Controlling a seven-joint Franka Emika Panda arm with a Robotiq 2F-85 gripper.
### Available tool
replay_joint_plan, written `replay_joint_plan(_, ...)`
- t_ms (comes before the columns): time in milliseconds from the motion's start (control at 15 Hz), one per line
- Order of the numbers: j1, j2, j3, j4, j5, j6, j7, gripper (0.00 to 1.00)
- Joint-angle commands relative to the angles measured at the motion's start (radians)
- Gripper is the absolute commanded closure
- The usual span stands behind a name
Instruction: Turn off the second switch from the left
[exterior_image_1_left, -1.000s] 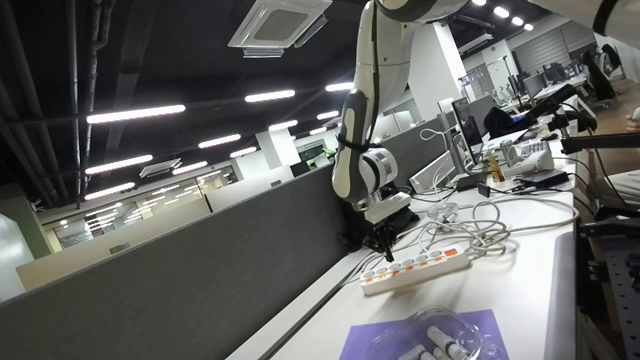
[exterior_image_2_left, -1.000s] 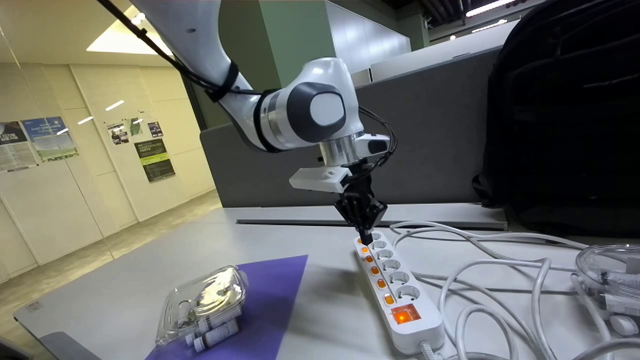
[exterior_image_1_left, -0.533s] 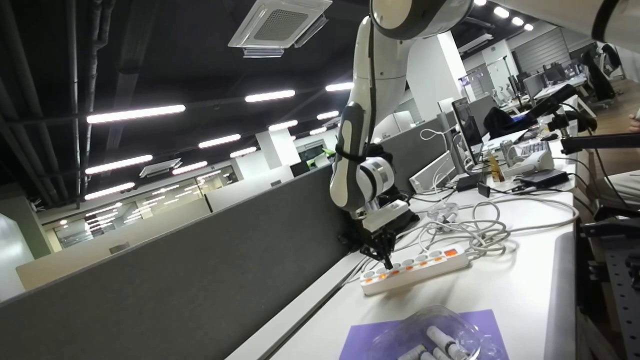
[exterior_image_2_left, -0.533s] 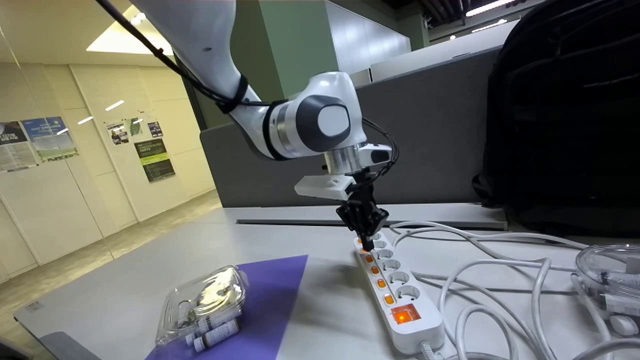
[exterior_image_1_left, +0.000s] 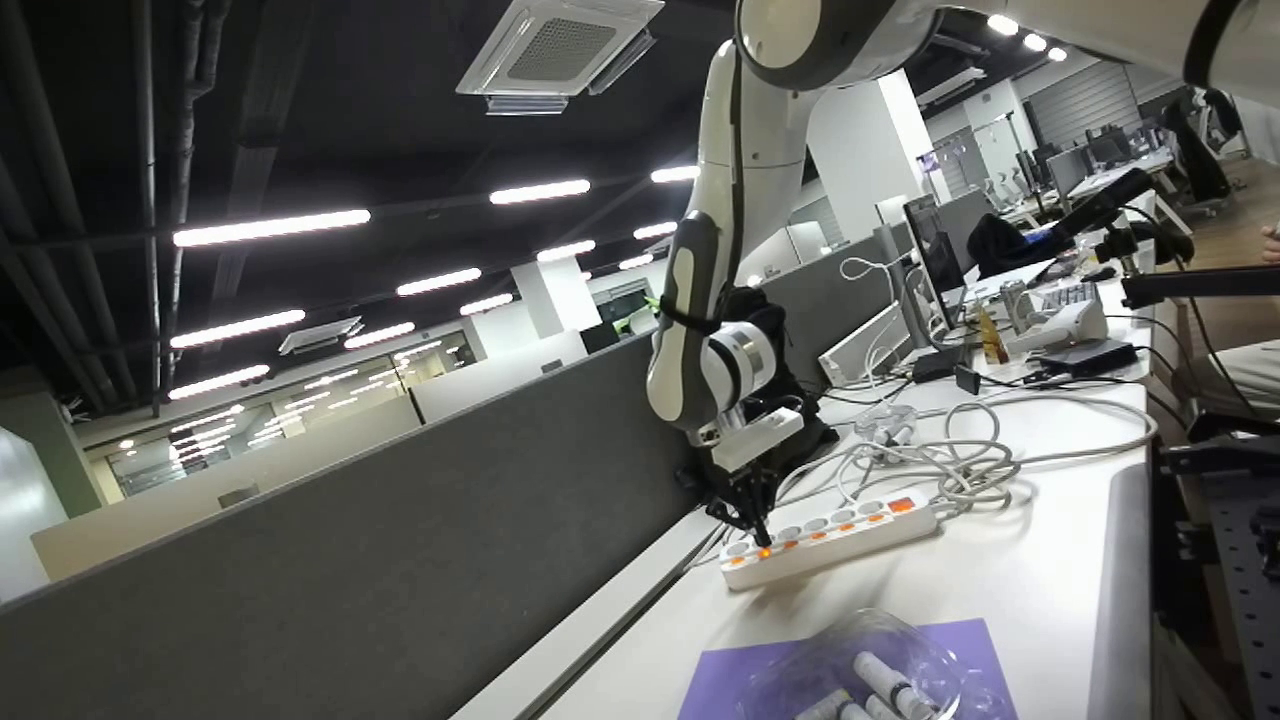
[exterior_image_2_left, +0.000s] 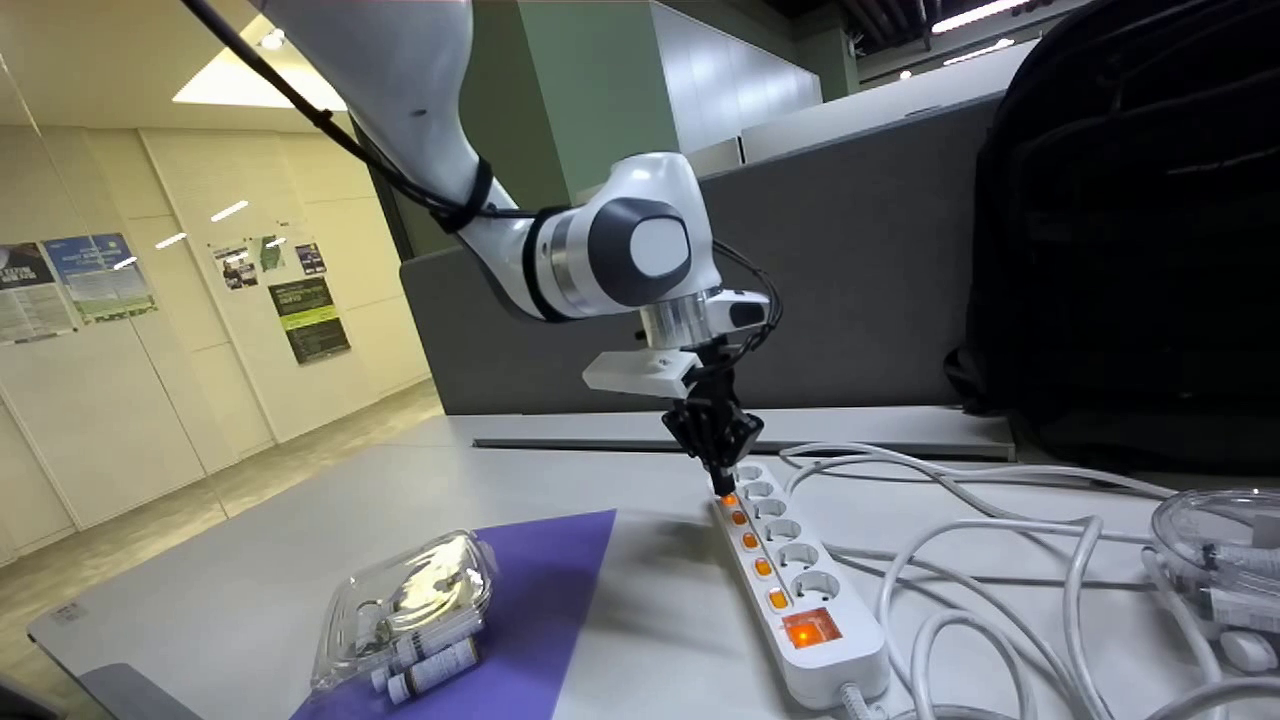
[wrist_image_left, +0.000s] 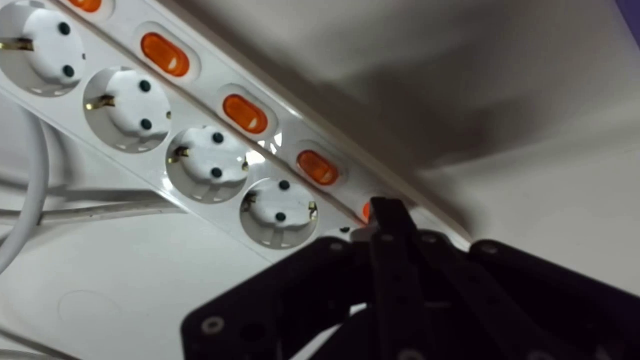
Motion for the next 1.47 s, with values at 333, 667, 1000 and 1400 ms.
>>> replay_joint_plan(333,-0.004,0.028,0.006,0.046,0.004,-0.035,0.002,1.00)
replay_joint_plan(667,-0.008,0.038,0.007,0.051,0.007,-0.030,0.000,1.00)
replay_joint_plan(1000,-0.037,0.047,0.027,0.054,0.044,-0.058,-0.011,1.00)
replay_joint_plan(1400,-0.132,0.066,0.061,0.056,0.196,-0.141,-0.050,1.00)
